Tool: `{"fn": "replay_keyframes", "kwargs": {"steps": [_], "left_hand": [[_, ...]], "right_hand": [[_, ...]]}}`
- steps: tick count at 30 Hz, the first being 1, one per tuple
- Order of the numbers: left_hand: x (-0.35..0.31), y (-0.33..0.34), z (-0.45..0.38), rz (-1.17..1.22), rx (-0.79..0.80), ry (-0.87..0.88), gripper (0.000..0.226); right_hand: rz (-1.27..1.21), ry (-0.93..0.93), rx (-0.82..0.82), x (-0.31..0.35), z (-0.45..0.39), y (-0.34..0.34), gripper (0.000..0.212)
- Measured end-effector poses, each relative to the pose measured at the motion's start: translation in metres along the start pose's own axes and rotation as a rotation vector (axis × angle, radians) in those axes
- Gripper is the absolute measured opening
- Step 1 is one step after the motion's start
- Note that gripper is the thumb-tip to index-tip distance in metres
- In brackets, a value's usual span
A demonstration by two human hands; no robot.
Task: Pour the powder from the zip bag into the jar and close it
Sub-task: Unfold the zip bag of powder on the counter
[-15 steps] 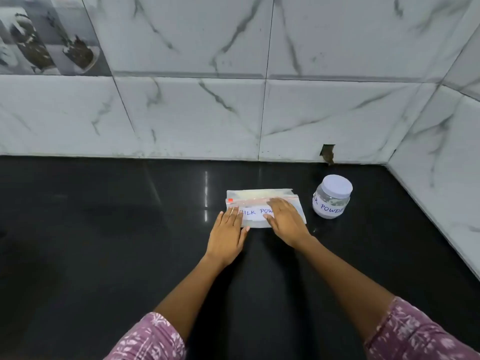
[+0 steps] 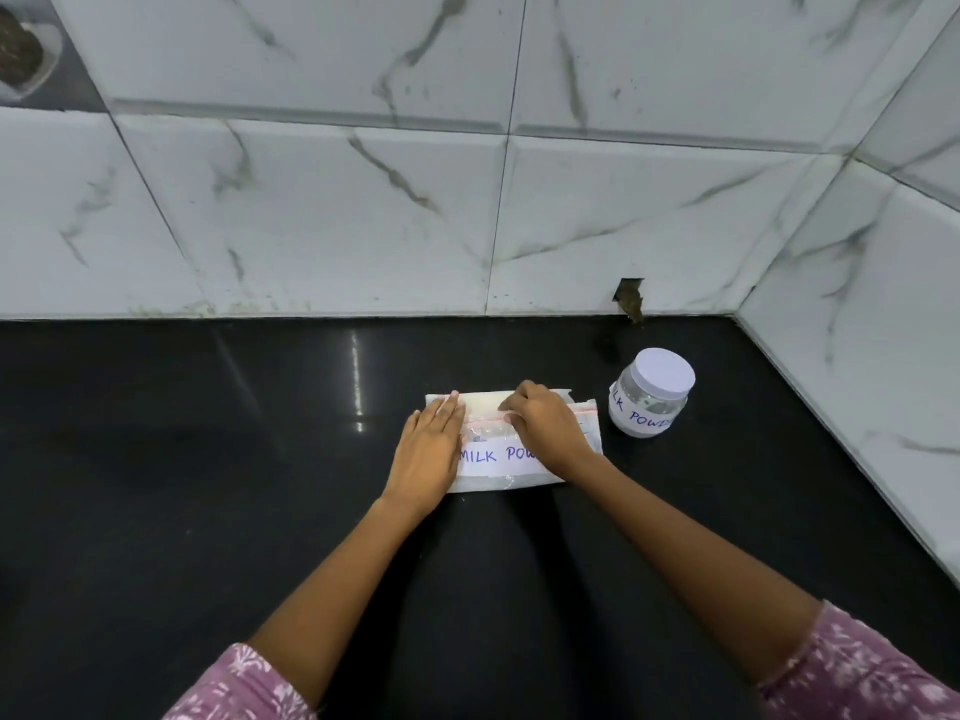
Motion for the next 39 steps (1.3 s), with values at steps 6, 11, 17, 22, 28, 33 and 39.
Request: {"fn": "replay_keyframes", "kwargs": {"steps": [6, 11, 17, 22, 28, 33, 39], "left_hand": [[-0.023, -0.041, 0.005, 0.017, -0.069, 0.213, 0.035], [-0.040, -0.063, 0.040, 0.242, -0.048, 0.237, 0.016], [-0.073, -0.012, 0.074, 0.155, 0.192, 0.255, 0.022], [-0.081, 0.011, 0.064, 0.090, 0.147, 0.185, 0.022], [-0.074, 0.015, 0.053, 0.377, 0.032, 0.049, 0.009], [-0.073, 0.023, 0.057, 0.593, 0.028, -0.065, 0.004], [-0.079, 0.026, 0.058, 0.501, 0.059, -0.020, 0.009]], "right_hand": [[-0.177, -0.118, -0.108, 0.002, 0.051, -0.042, 0.014], [-0.189, -0.209, -0.116, -0.003, 0.099, -0.056, 0.004], [-0.019, -0.342, 0.003, -0.014, 0.144, -0.029, 0.011], [0.030, -0.256, -0.051, -0.025, 0.132, -0.021, 0.014], [-0.014, -0.156, -0.080, -0.039, 0.127, -0.023, 0.012], [-0.078, -0.146, -0.026, -0.034, 0.139, -0.015, 0.004], [-0.029, -0.121, 0.055, -0.033, 0.139, 0.004, 0.011]]}}
Point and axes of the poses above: each hand's wrist, its own z-axis away from the middle knuckle, its own y-axis out of the palm, x = y × z, the point moved 6 cm from there along -z, towards the middle knuckle, and after that the axes turned 14 degrees about y, right-handed, at the moved point
